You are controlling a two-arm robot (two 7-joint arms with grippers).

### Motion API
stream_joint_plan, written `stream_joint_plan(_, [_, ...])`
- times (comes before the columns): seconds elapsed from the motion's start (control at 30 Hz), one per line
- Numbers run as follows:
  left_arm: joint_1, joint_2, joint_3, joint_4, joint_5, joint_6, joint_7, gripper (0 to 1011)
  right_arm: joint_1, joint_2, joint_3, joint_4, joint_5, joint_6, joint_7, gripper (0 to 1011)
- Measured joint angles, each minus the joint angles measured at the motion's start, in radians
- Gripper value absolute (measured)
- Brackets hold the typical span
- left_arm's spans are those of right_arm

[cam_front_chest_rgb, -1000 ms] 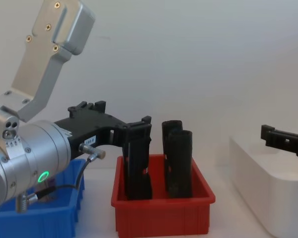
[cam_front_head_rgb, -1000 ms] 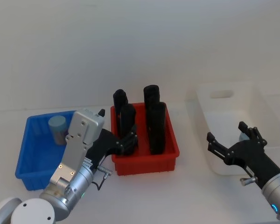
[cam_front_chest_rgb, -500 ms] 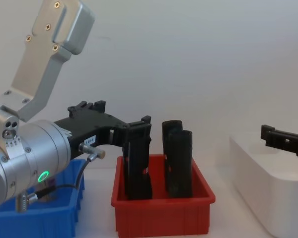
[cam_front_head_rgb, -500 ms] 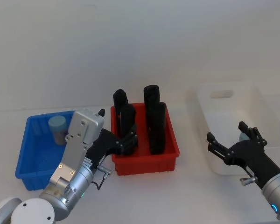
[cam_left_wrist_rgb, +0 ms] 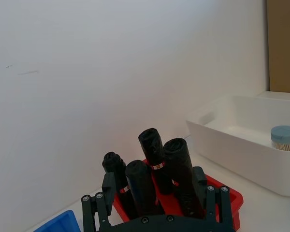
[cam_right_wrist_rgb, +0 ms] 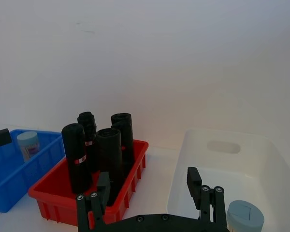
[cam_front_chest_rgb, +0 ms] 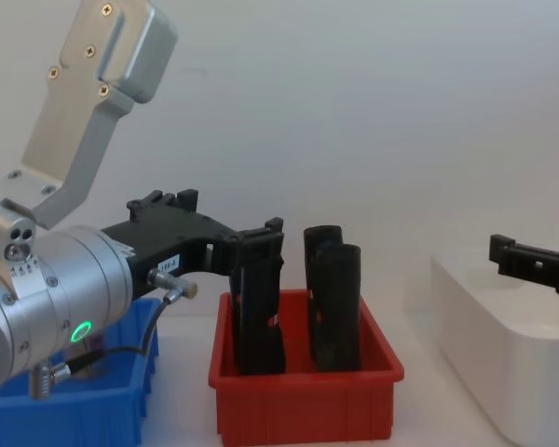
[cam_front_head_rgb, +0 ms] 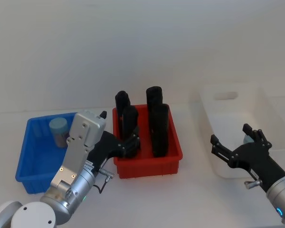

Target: Pick the cotton swabs from the blue box and place them into the white box.

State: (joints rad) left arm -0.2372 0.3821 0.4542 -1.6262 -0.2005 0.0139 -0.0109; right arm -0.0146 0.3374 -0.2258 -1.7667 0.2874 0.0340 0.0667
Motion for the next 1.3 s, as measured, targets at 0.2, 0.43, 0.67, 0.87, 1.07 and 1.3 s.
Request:
stream_joint_plan(0.2, [0.000, 0.000, 0.000, 0.000, 0.000, 0.000, 0.000, 1004, 0.000, 0.000, 0.000, 0.000, 0.000, 0.000, 0.000, 1002])
stream_joint_plan(0.43, [0.000, 0.000, 0.000, 0.000, 0.000, 0.000, 0.000, 1004, 0.000, 0.000, 0.000, 0.001, 0.000, 0.000, 0.000, 1002])
stream_joint_plan(0.67, [0.000, 0.000, 0.000, 0.000, 0.000, 0.000, 0.000, 1004, 0.012, -0.003, 0.000, 0.014, -0.010, 0.000, 0.018, 1002])
stream_joint_plan(0.87, [0.000, 0.000, 0.000, 0.000, 0.000, 0.000, 0.000, 1004, 0.037, -0.010, 0.001, 0.048, -0.023, 0.000, 0.044, 1002])
stream_joint_plan(1.07, [0.000, 0.000, 0.000, 0.000, 0.000, 0.000, 0.000, 1004, 0.075, -0.021, 0.002, 0.097, -0.037, -0.003, 0.078, 1002])
stream_joint_plan(1.3, [0.000, 0.000, 0.000, 0.000, 0.000, 0.000, 0.000, 1004, 0.125, -0.037, 0.002, 0.165, -0.052, -0.014, 0.124, 1002])
